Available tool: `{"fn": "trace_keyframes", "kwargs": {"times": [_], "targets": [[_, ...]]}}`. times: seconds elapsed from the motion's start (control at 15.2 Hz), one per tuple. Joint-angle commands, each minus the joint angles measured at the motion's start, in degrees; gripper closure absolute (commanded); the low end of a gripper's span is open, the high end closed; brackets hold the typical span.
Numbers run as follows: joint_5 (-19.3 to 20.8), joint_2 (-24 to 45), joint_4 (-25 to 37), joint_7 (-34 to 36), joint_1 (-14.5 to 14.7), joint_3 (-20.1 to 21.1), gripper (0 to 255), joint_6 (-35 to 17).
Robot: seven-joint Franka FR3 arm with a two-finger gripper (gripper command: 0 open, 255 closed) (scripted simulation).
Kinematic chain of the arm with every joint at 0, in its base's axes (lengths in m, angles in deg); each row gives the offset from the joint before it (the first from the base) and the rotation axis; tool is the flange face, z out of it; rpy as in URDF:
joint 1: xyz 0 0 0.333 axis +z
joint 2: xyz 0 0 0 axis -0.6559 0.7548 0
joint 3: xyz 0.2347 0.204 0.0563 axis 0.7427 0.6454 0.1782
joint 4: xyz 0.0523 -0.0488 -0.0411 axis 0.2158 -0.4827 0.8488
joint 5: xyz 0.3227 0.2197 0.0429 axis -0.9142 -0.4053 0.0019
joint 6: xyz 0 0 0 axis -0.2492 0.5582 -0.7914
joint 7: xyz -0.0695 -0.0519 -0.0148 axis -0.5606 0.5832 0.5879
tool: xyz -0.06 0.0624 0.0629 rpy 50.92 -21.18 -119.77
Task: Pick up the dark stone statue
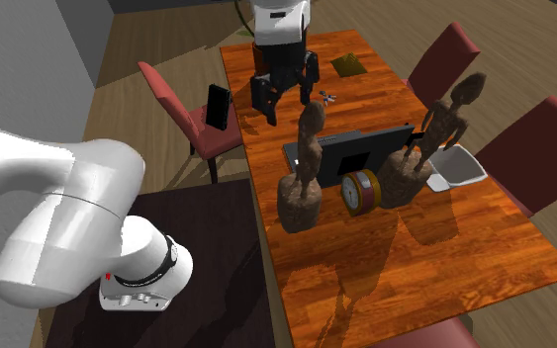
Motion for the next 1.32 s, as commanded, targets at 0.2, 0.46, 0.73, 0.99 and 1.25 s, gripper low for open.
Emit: {"fn": "trace_keyframes", "kwargs": {"times": [0.2,0.46,0.73,0.99,1.25], "targets": [[2.1,9.5,5.9,22.9,-12.5,15.4,0,-4.2],[2.0,10.6,3.9,23.6,-13.4,17.4,0,-7.4],[2.1,11.9,2.2,24.4,-14.3,19.4,0,-10.4],[2.1,12.0,2.2,24.4,-14.3,19.4,255,-10.4],[2.2,12.0,2.2,24.3,-14.3,19.3,255,-10.5]]}}
